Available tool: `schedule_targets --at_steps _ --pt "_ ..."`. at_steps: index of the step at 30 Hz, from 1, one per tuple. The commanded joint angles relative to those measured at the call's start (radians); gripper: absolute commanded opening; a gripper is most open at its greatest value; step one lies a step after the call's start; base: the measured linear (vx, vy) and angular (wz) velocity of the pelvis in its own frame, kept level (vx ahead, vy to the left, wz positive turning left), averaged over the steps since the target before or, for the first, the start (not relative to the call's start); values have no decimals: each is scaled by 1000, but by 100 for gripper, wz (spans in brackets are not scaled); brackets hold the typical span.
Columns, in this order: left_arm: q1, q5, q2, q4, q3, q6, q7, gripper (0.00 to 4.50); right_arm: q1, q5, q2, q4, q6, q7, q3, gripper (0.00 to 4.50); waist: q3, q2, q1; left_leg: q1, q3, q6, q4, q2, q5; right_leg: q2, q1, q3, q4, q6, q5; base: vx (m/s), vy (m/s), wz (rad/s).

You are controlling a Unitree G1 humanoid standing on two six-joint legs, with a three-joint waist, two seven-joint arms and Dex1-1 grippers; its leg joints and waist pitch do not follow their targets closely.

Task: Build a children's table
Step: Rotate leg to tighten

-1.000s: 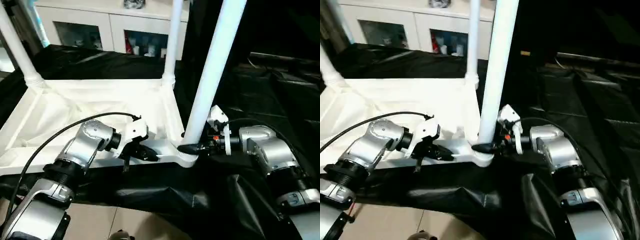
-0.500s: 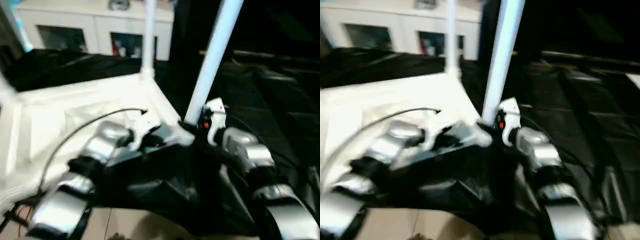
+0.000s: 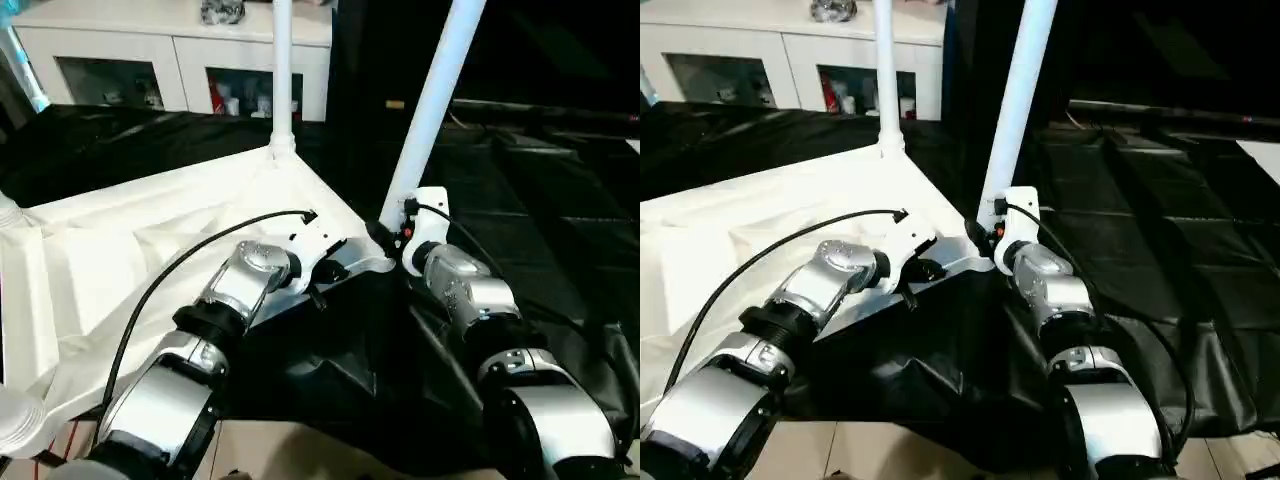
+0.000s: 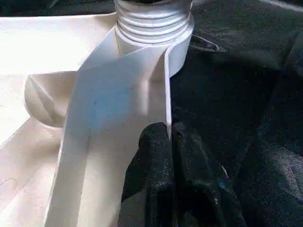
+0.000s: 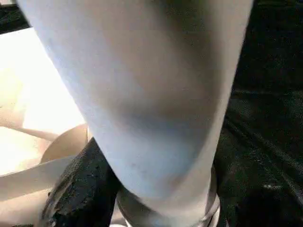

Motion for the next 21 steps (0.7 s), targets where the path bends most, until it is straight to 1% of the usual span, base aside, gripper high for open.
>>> schedule_targets --at_steps 1,2,3,4,5,6,7,8,9,10,11,12,13,14,15,16,17,18,19,20,21 --pt "-62 -5 -45 -27 -11 -64 9 0 46 -9 92 124 61 32 59 242 -43 18 -15 48 -39 -42 -83 57 -679 -86 -3 21 -117 -22 -654 0 0 0" --pt "-64 -2 -43 -21 -8 -70 8 0 43 -21 91 131 44 25 61 242 -42 22 -18 48 -42 -41 -86 60 -701 -83 0 14 -116 -16 -647 0 0 0" --pt "-64 0 -41 -18 -8 -73 6 0 41 -25 90 134 35 33 61 242 -41 26 -20 45 -44 -43 -91 64 -720 -80 5 11 -112 -14 -634 0 0 0" --pt "-63 1 -40 -17 -7 -74 5 0 40 -30 88 135 25 38 63 242 -40 29 -22 32 -49 -48 -110 75 -762 -73 21 15 -90 -17 -591 0 0 0" --pt "-62 1 -37 -18 -7 -75 2 0 38 -29 86 134 16 43 59 242 -42 29 -17 21 -51 -50 -121 82 -772 -73 30 31 -67 -27 -559 0 0 0" --pt "-59 1 -33 -21 -8 -77 -5 0 35 -18 84 131 16 57 49 242 -40 20 -17 44 -39 -61 -110 67 -771 -81 1 38 -85 -50 -592 0 0 0" --pt "-55 0 -28 -24 -9 -79 -14 0 31 -6 83 128 16 68 36 298 -40 19 -18 55 -36 -56 -94 56 -743 -89 -9 27 -109 -41 -644 0 0 0" --pt "-54 -1 -27 -24 -10 -80 -17 0 29 -2 82 127 15 71 33 312 -37 17 -21 60 -32 -36 -70 42 -672 -98 -11 5 -138 -5 -734 0 0 0" --pt "-51 -3 -22 -28 -11 -84 -29 0 25 5 80 126 18 77 26 312 -36 20 -23 56 -33 -30 -67 43 -654 -98 -4 -7 -144 12 -752 0 0 0" --pt "-48 -6 -18 -32 -11 -85 -38 0 21 8 77 124 18 86 23 318 -36 27 -29 40 -42 -27 -82 58 -673 -88 17 -19 -133 34 -727 0 0 0" --pt "-46 -8 -14 -36 -12 -87 -46 0 19 7 73 120 15 93 24 333 -38 44 -18 1 -58 -37 -134 97 -763 -76 57 21 -43 1 -574 0 0 0" --pt "-42 -10 -10 -40 -13 -95 -59 0 15 4 70 119 8 106 25 348 -37 54 -11 -13 -55 -53 -172 117 -828 -60 69 37 16 -35 -458 0 0 0" --pt "-40 -11 -5 -43 -13 -96 -67 0 13 2 66 115 1 122 26 356 -27 45 10 -25 -32 -76 -224 126 -914 -34 62 62 99 -76 -296 0 0 0" --pt "-33 -12 6 -52 -15 -112 -92 0 13 1 56 93 -12 163 31 359 -37 -22 24 99 12 -52 -54 12 -644 -87 -81 90 -101 -40 -744 47 -107 21" --pt "-33 -12 6 -52 -15 -112 -92 0 13 1 56 93 -12 163 31 367 -37 -22 24 99 12 -52 -54 12 -644 -87 -81 90 -101 -40 -744 47 -107 21" --pt "-29 -13 11 -58 -15 -112 -101 0 16 5 51 75 -10 187 34 380 -31 -40 38 74 13 22 40 -18 -293 -144 -58 112 -148 31 -1013 65 -108 -3" --pt "-25 -13 19 -66 -17 -118 -115 0 25 9 41 42 -7 225 45 393 -52 -30 64 -36 -15 49 -14 5 -122 -156 53 132 -80 36 -886 93 -44 -31" --pt "-19 -14 30 -76 -19 -126 -134 0 41 10 25 -7 -1 273 64 401 -68 -5 81 -23 -21 46 -72 37 -83 -103 32 111 -54 6 -610 93 -44 -31" --pt "-19 -14 30 -76 -19 -126 -134 0 41 10 25 -7 -1 273 64 405 -67 -3 71 -13 -22 47 -80 52 -96 -81 18 106 -40 -29 -469 87 -35 -15" --pt "-11 -17 43 -87 -22 -142 -160 0 64 -2 -2 -60 -3 316 95 413 -63 2 65 4 -18 44 -85 63 -159 -67 6 100 -31 -104 -326 0 0 0" --pt "-7 -19 50 -93 -24 -151 -175 0 77 -9 -17 -88 -5 339 111 413 -61 -2 62 11 -13 42 -87 64 -213 -67 4 99 -35 -127 -337 0 0 0"
